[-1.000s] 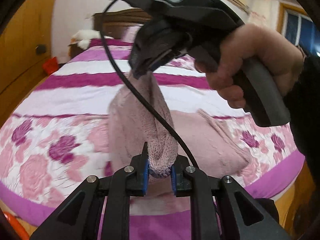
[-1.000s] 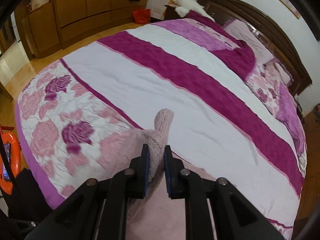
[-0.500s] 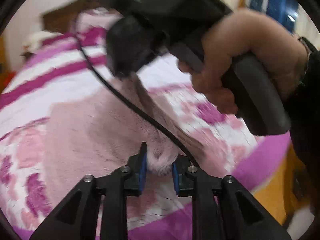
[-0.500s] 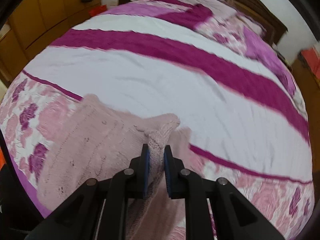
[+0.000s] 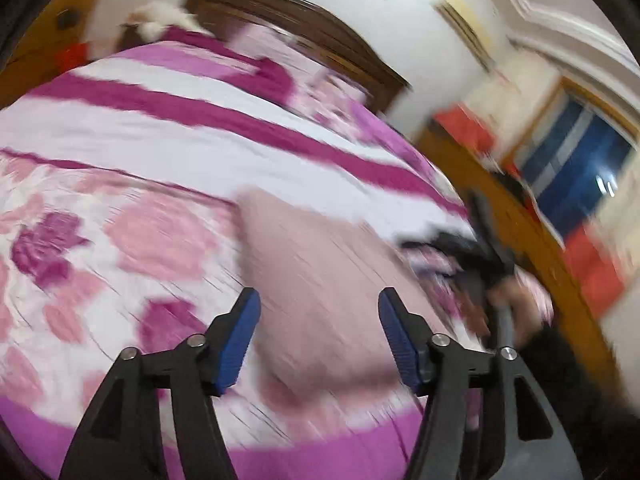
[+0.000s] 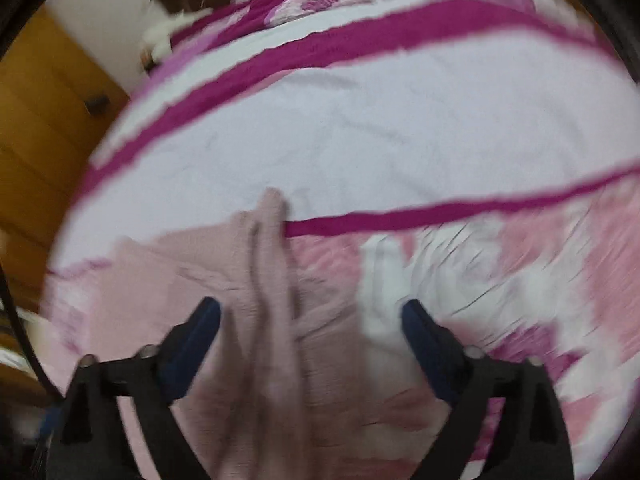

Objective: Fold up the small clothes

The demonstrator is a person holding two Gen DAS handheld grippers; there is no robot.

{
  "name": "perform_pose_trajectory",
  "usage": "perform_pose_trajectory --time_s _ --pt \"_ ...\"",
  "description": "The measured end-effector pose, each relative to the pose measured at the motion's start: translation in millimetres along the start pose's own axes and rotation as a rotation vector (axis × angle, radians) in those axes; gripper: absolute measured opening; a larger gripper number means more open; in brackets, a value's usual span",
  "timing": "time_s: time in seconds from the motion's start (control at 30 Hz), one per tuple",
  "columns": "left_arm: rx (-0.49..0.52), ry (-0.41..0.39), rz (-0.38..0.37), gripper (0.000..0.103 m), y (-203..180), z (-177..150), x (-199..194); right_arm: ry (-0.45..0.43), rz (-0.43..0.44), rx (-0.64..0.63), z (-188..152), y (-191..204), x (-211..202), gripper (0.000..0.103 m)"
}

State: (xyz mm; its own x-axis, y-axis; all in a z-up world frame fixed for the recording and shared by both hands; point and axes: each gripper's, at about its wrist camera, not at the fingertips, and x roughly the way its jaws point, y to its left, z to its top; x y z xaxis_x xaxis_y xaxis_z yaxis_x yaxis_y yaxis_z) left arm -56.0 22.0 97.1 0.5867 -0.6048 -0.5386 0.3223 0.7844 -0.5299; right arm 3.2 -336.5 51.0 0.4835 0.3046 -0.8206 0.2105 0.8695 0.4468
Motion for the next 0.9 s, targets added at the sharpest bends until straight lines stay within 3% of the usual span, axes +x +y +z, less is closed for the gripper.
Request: perform_pose_trajectory --time_s 0.1,0.17,0.27,0.33,0.37,0.4,0.43,0.53,0.67,0.9 --pt "-0.001 0.044 0.025 0.039 22 25 33 -0.03 0.024 0.006 -2 -1 -1 0.099" --pt "0.016 0.123 0.019 0.039 30 35 75 -0.039 0.048 0.038 -1 -6 1 0.102" --pt "-0.022 0.296 0.003 0.039 42 42 137 0.067 0.158 0.103 -1 -11 33 0.103" --pt "-0.066 0.334 -0.051 0.037 42 42 161 0.077 0.129 0.048 -5 1 47 0.103" --pt "-0.073 0.347 -0.073 0.015 41 45 167 0.062 0.124 -0.015 -6 11 50 0.095" --pt "-0.085 0.342 -0.073 0.002 40 45 171 0.065 0.141 -0.07 -9 21 53 0.077" --pt "-0.084 0.318 -0.058 0.0 36 48 171 0.073 0.138 -0.089 -8 25 56 0.031" --pt "0.044 0.269 0.088 0.0 14 63 168 -0.03 0.137 -0.144 2 34 48 0.029" --pt "0.151 0.134 0.137 0.0 -3 95 160 -0.131 0.15 -0.175 31 44 43 0.029" --pt "0.138 0.125 0.21 0.0 20 170 211 -0.156 0.097 -0.21 115 65 66 0.029"
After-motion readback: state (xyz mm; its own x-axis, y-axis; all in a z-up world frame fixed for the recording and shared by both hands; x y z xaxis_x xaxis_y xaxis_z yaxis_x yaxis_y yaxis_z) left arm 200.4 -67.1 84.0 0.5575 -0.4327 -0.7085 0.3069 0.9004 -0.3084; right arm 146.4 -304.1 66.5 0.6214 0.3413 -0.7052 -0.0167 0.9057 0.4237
